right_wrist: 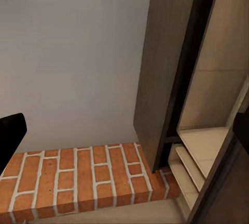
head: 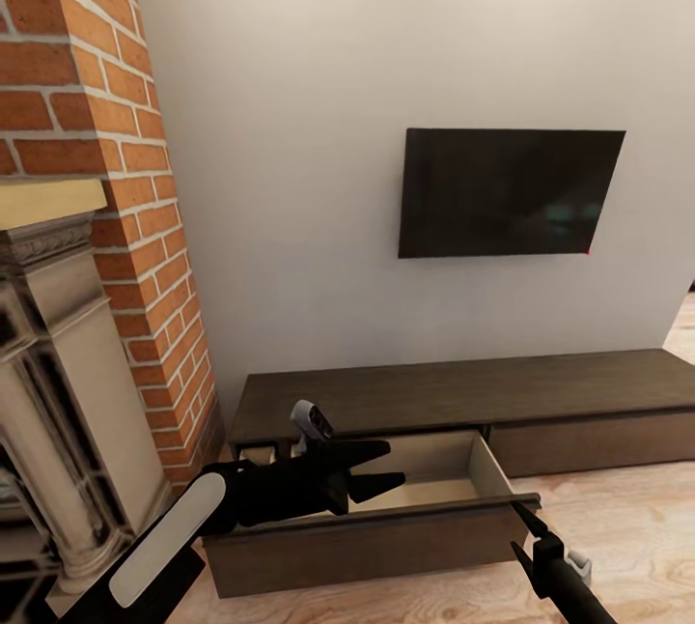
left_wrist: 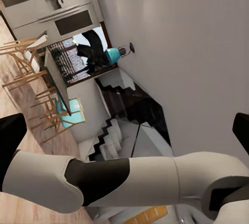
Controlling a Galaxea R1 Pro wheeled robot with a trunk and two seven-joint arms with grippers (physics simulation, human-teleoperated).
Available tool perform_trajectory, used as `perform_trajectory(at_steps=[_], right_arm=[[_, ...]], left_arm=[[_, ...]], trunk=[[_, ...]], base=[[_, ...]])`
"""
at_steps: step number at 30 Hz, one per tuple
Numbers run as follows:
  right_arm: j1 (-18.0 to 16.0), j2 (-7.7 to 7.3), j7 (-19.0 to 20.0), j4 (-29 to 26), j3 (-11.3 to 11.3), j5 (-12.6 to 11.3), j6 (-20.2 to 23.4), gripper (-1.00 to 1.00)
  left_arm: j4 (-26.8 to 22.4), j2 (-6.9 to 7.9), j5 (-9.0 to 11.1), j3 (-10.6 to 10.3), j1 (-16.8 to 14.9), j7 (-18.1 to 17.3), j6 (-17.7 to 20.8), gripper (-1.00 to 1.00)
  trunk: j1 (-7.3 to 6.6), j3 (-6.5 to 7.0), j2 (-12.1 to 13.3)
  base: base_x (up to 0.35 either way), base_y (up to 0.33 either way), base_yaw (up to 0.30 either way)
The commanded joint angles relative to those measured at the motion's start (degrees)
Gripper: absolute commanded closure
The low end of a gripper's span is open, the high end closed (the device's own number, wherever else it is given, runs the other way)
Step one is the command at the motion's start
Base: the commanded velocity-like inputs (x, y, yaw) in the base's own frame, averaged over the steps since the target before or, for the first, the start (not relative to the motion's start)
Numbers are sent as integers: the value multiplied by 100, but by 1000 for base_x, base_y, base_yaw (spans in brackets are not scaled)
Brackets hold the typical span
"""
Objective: Place each of the two pumpkins and all three candles from the living room inside a cabinet in the living room (use any cabinet), then make sure every cabinet is closed, and position the cauldron so it is next to a table in the living room.
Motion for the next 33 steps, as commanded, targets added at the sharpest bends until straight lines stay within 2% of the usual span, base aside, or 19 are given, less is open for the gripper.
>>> perform_trajectory(at_steps=[1,4,6,10,14,18,20,22,25,27,30,33], right_arm=[[-4,-5,5,5,7,-5,-10,-100],[4,-9,18,17,5,331,-461,-100],[15,-11,27,75,4,677,-882,-100],[27,-12,1,285,3,1035,-1392,-100],[30,-5,-85,739,2,1231,-1708,-100],[31,-8,-566,1035,12,1291,-1799,-100],[31,-10,-827,1085,16,1340,-1827,-100],[31,-8,-1096,1217,24,1525,-1846,-100],[31,-4,-1337,1482,27,1731,-1856,-100],[31,-4,-1469,1553,28,1771,-1903,-100],[31,11,-1803,1606,25,1791,-2160,-100],[31,12,-2047,1618,19,1798,-2280,-100]], left_arm=[[3,-5,-21,-21,-6,-22,2,-100],[3,-22,-40,-36,-6,-12,-1,-100],[5,-23,-46,-41,-6,-6,-6,-100],[45,-29,-54,-15,-6,48,-8,-100],[39,-8,-17,25,-6,330,-3,-100],[176,65,-29,15,16,677,-7,-100],[317,130,-48,16,69,845,-17,-100],[448,280,-68,12,147,1104,-44,-100],[804,460,-242,-6,203,1512,-72,-100],[969,485,-382,-11,212,1649,-84,-100],[1191,478,-734,-23,219,1754,-130,-100],[1370,453,-1113,-31,221,1787,-293,-100]], trunk=[[-23,12,38],[-89,66,158],[-133,102,238],[-220,174,399],[-308,245,559],[-396,317,720],[-440,353,800],[-484,389,880],[-550,443,1000],[-594,479,1081],[-660,533,1201],[-660,533,1201]], base=[[0,0,0],[0,0,0],[0,0,0],[0,0,0],[0,0,0],[0,0,0],[0,0,0],[0,0,0],[0,0,0],[0,0,0],[0,0,0],[0,0,0]])
